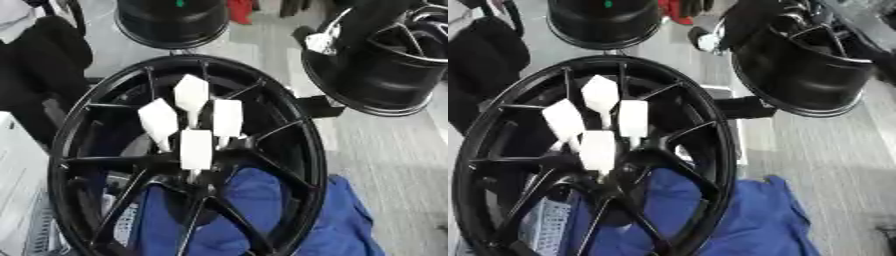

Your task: Pull the pin out of the wheel hub.

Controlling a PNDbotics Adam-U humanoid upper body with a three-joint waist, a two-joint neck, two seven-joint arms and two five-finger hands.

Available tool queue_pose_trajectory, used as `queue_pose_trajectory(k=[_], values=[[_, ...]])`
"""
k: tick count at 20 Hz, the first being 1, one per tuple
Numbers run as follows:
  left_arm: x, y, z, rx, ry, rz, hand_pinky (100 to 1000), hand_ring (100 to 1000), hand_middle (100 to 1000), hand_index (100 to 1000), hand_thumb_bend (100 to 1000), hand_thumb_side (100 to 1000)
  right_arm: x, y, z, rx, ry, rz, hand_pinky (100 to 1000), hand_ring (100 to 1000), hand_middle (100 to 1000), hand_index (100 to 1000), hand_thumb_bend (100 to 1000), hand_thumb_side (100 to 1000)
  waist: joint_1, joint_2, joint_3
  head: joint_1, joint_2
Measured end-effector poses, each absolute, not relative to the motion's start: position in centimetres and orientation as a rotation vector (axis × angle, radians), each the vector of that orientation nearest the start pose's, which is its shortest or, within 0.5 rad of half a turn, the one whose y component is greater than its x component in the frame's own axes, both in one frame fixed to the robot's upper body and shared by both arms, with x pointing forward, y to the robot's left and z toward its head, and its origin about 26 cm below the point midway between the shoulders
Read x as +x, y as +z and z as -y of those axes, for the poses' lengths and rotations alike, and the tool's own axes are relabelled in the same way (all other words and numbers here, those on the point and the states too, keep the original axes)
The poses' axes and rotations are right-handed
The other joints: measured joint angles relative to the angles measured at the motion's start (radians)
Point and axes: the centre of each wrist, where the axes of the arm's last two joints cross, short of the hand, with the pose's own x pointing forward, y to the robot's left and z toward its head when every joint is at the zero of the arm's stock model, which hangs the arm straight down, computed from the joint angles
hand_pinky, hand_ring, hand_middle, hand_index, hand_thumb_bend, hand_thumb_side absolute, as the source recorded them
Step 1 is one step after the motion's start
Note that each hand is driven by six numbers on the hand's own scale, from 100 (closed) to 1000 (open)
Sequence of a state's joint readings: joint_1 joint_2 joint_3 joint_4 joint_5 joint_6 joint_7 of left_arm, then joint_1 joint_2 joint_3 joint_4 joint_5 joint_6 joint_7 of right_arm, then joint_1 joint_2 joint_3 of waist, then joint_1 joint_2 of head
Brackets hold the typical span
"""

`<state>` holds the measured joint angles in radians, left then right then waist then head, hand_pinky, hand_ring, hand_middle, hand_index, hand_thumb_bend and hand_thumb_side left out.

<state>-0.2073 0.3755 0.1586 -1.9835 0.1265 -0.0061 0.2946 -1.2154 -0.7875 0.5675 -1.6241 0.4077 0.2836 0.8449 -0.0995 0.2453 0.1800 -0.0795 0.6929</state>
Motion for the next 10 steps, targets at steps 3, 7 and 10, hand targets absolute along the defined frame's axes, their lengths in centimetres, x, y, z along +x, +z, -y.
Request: queue_pose_trajectory(k=[3,7,10], values=[[28.9,19.3,-31.7,0.398,0.124,2.244,784,620,617,815,106,439,36.9,38.2,16.7,-0.765,1.860,1.390,924,819,761,821,100,389,-0.004,0.008,0.013,-0.011,0.000],[29.0,19.7,-31.7,0.399,0.127,2.260,784,620,617,815,108,439,37.7,37.8,16.2,-0.739,1.860,1.398,921,817,762,824,156,386,-0.015,0.018,0.030,-0.021,-0.001],[29.1,19.9,-31.7,0.400,0.124,2.266,784,620,617,815,109,439,38.2,37.4,16.0,-0.713,1.862,1.391,919,818,765,827,197,377,-0.021,0.024,0.040,-0.025,-0.001]])
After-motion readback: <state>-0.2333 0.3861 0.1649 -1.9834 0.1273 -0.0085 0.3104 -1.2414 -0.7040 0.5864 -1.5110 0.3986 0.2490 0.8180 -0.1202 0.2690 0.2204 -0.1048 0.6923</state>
